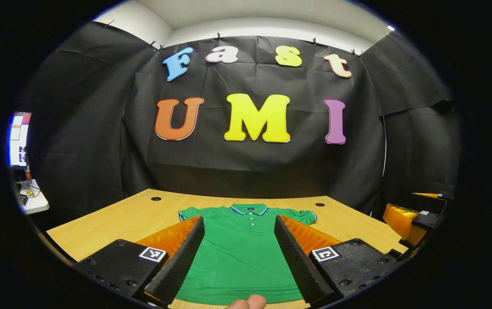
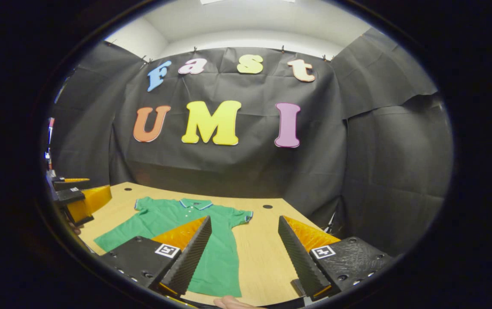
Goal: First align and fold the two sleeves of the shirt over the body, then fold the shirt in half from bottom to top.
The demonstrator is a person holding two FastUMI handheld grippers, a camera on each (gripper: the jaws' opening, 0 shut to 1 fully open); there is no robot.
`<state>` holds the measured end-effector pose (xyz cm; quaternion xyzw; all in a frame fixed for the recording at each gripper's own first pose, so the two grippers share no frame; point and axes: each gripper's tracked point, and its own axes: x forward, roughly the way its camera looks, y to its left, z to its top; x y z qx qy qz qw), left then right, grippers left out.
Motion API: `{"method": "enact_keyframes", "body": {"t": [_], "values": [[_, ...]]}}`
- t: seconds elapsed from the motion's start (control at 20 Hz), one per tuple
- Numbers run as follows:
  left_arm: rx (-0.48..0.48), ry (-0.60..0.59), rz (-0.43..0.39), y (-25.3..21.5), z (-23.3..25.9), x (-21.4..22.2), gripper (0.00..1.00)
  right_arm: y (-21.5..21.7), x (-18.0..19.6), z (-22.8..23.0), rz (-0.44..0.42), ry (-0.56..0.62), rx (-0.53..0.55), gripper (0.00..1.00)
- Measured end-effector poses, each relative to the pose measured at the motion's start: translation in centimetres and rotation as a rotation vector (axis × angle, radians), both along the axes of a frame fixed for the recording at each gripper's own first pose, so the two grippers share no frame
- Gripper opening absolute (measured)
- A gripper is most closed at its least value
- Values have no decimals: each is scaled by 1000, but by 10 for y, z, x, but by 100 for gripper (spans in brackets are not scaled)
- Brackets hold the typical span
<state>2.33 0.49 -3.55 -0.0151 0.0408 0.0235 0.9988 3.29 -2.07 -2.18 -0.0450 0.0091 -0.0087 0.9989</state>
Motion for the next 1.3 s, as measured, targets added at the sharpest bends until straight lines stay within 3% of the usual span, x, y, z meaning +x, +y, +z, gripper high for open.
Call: {"method": "enact_keyframes", "body": {"t": [0.2, 0.4, 0.7, 0.9, 1.0, 1.15, 1.3], "values": [[-1, 11, 31, 10, -11, 10, 100, -12, 41, -2, 10, 15, -4, 97], [-9, 35, 73, 25, -25, 21, 100, -32, 106, 8, -11, 8, -16, 95], [-20, 31, 109, 39, -34, 31, 100, -14, 236, -35, 18, 191, 4, 96], [-5, 27, 119, 46, -37, 36, 100, -6, 329, -82, -26, 284, -38, 96], [0, 32, 106, 48, -42, 42, 100, -14, 374, -92, -65, 259, -46, 93], [8, 58, 136, 64, -54, 48, 100, -23, 401, -135, -98, 388, -66, 96], [-11, 95, 159, 75, -69, 53, 100, -22, 406, -161, -119, 496, 32, 93]]}}
